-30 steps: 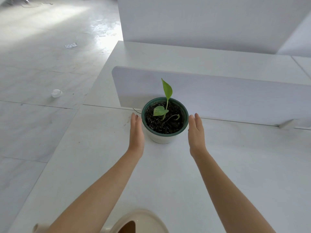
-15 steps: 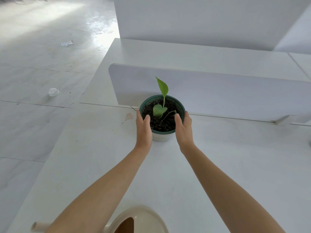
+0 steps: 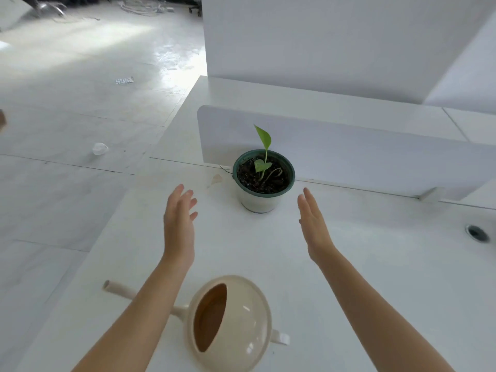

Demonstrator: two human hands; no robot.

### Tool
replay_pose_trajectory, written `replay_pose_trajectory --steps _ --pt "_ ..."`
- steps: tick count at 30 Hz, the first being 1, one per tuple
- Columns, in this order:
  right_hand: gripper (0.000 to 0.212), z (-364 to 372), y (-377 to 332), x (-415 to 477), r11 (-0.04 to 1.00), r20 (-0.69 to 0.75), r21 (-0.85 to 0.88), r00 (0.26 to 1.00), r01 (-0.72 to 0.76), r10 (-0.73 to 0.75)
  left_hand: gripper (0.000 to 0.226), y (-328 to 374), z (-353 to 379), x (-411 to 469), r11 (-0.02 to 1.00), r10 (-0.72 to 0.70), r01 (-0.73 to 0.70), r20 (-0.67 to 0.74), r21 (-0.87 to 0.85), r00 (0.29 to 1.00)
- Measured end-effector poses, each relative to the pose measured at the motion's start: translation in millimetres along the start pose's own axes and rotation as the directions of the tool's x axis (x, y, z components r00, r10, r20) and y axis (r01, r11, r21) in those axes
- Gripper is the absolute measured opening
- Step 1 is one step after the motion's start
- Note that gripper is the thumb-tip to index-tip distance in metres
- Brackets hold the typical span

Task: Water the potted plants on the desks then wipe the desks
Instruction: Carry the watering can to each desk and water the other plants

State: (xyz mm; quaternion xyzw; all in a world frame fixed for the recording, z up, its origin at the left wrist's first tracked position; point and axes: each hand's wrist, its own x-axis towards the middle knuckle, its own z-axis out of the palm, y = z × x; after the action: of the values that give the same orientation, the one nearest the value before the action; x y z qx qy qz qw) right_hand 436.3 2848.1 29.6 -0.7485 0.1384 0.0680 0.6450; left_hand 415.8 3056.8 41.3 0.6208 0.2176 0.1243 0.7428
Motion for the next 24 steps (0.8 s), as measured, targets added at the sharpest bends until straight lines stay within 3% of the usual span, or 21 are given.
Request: replay_pose_trajectory --steps 3,6,11,15,19,24 --pt "0.043 -3.3 16.8 -47.0 1.000 0.024 -0.011 0.999 -0.022 0.022 0.025 7.5 -53.7 -39.0 0.988 0.146 -0.154 -0.181 -0.033 0.973" --pt "0.022 -3.4 34.5 -93.6 0.999 0.075 -0.047 0.997 -0.026 0.029 0.026 -7.9 -100.8 -73.4 0.963 0.251 -0.268 -0.386 0.010 0.888" --pt "0.024 1.0 72.1 -142.4 0.982 0.109 -0.173 0.990 -0.070 0.090 0.027 -49.6 -146.0 -103.0 0.980 0.178 -0.198 -0.564 0.026 0.807" --pt "0.030 8.0 90.2 -156.9 0.975 0.119 -0.199 0.985 -0.097 0.123 0.030 -68.5 -150.1 -99.2 0.998 0.017 -0.042 -0.503 -0.038 0.864" --pt "0.019 15.0 94.8 -165.0 0.971 0.094 -0.228 0.991 -0.075 0.099 0.041 -71.4 -138.9 -90.5 0.972 -0.178 0.114 -0.326 -0.205 0.928" --pt "0.020 17.5 98.1 -171.4 0.964 0.083 -0.260 0.994 -0.049 0.074 0.037 -66.1 -125.5 -88.4 0.948 -0.186 0.147 -0.117 -0.283 0.975"
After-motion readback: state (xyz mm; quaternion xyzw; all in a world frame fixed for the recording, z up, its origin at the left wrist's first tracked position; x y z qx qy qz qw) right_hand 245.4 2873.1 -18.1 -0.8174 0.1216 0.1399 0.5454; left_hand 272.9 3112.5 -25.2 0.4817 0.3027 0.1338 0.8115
